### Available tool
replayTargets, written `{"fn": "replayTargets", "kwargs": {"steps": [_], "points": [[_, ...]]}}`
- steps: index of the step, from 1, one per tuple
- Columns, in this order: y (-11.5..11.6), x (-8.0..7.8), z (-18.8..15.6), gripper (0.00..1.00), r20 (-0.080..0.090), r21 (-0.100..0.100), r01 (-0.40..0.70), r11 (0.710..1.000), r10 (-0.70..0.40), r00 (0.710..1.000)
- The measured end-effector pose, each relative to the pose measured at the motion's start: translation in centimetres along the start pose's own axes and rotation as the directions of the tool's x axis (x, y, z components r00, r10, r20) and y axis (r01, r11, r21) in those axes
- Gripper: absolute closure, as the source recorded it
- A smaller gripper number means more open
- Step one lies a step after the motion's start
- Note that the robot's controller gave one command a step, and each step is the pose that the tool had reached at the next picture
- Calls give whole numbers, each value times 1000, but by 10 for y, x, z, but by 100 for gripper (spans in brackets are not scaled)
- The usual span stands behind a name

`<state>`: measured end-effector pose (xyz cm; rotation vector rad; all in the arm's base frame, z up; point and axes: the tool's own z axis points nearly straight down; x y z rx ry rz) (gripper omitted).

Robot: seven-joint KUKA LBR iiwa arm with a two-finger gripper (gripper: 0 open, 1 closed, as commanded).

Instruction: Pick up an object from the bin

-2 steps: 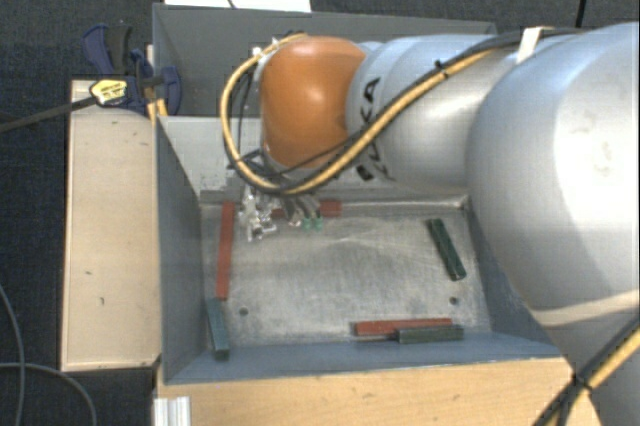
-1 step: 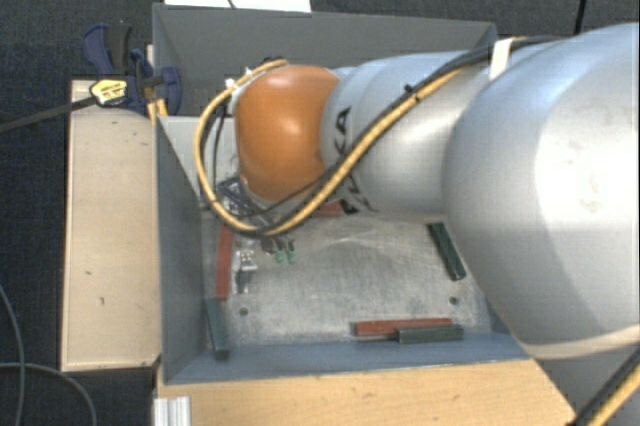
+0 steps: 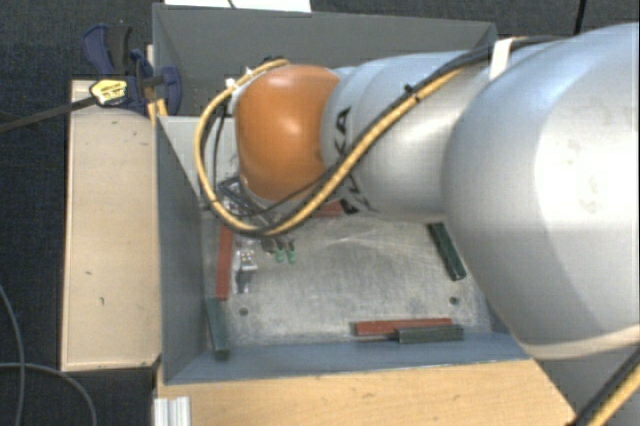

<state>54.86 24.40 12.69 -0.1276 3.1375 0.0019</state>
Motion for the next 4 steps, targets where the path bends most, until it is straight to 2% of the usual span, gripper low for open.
{"fn": "replayTargets", "kwargs": {"steps": [1, 2, 3, 4], "points": [[5, -2, 13, 0, 2, 0, 183, 983, -183, 983], [3, -27, 43, 0, 3, 0, 309, 951, -309, 951], [5, -34, 52, 0, 3, 0, 387, 922, -387, 922], [-12, -35, 55, 100, 3, 2, 827, 562, -827, 562]]}}
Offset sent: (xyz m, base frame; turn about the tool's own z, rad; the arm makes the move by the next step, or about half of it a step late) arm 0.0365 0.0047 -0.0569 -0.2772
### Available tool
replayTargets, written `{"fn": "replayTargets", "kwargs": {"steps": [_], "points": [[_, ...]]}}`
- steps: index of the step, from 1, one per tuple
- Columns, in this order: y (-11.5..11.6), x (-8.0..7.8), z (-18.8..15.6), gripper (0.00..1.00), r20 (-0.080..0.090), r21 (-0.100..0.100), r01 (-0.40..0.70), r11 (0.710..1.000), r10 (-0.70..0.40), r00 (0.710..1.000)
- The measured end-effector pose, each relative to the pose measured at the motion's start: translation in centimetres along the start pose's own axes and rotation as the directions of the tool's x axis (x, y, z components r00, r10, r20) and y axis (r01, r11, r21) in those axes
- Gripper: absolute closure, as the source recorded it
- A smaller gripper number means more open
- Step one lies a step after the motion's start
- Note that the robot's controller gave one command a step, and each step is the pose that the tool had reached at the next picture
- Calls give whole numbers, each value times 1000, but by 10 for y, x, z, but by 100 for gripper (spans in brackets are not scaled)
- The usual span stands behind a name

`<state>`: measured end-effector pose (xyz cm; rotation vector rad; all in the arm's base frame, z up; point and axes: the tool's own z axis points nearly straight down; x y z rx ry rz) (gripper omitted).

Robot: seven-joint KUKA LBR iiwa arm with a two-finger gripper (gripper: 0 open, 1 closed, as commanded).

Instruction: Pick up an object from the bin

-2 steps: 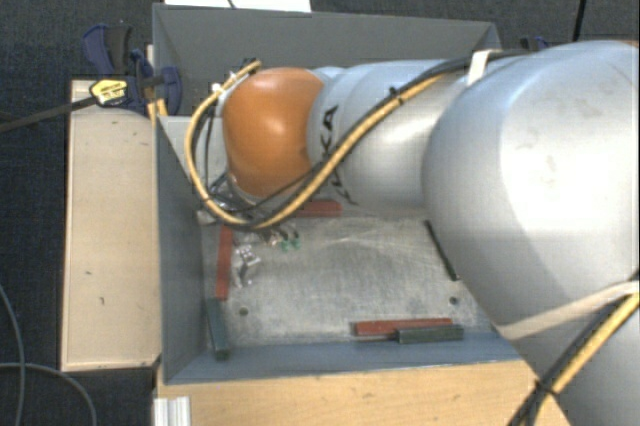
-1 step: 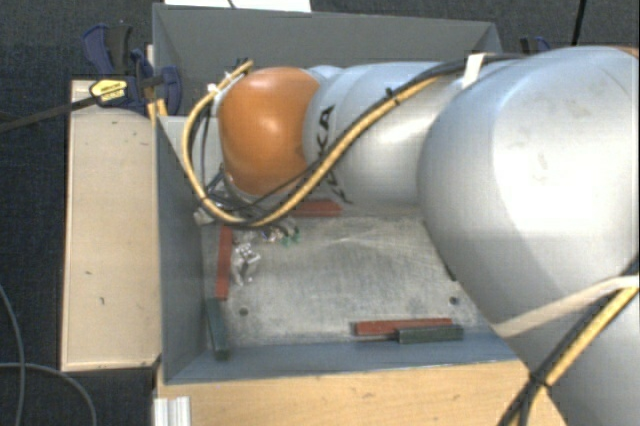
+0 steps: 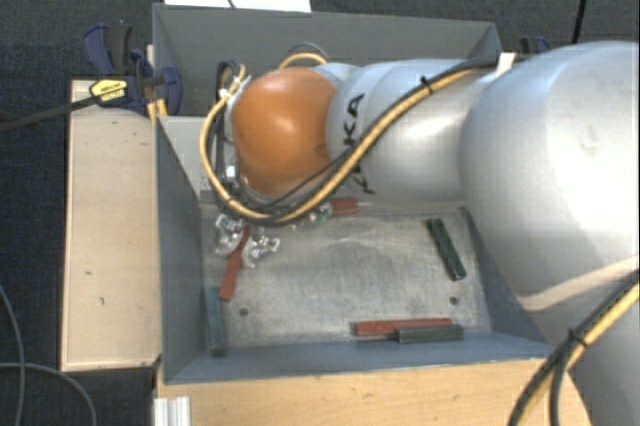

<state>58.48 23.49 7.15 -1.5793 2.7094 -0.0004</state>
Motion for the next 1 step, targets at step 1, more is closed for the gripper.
{"fn": "replayTargets", "kwargs": {"steps": [1], "points": [[0, 0, 0, 100, 0, 0, -2, 1000, 2, 1000]]}}
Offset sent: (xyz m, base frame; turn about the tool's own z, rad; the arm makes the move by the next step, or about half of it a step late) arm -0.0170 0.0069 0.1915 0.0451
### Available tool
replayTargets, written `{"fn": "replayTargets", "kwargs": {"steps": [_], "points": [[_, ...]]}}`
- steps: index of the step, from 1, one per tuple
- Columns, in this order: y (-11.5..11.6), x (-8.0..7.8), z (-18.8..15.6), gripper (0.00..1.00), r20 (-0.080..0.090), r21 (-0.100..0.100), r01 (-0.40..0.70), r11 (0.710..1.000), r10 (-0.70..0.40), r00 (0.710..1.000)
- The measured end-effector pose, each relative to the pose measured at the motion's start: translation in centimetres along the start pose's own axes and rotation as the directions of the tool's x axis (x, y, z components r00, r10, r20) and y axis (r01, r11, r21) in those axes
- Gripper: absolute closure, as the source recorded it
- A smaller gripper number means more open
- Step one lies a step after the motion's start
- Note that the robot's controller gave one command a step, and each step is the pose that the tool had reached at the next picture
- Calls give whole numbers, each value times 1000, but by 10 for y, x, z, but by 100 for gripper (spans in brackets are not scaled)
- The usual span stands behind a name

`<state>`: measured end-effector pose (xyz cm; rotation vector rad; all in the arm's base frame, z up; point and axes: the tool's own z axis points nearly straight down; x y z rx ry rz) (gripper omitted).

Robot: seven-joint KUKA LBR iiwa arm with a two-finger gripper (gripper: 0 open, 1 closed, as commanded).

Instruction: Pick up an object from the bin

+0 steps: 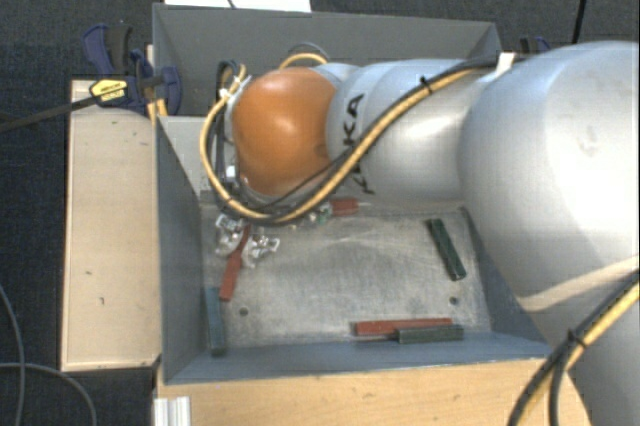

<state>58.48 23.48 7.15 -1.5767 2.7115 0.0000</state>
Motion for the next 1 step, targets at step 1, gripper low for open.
{"fn": "replayTargets", "kwargs": {"steps": [1], "points": [[17, 0, -198, 100, 7, 4, -39, 999, 39, 999]]}}
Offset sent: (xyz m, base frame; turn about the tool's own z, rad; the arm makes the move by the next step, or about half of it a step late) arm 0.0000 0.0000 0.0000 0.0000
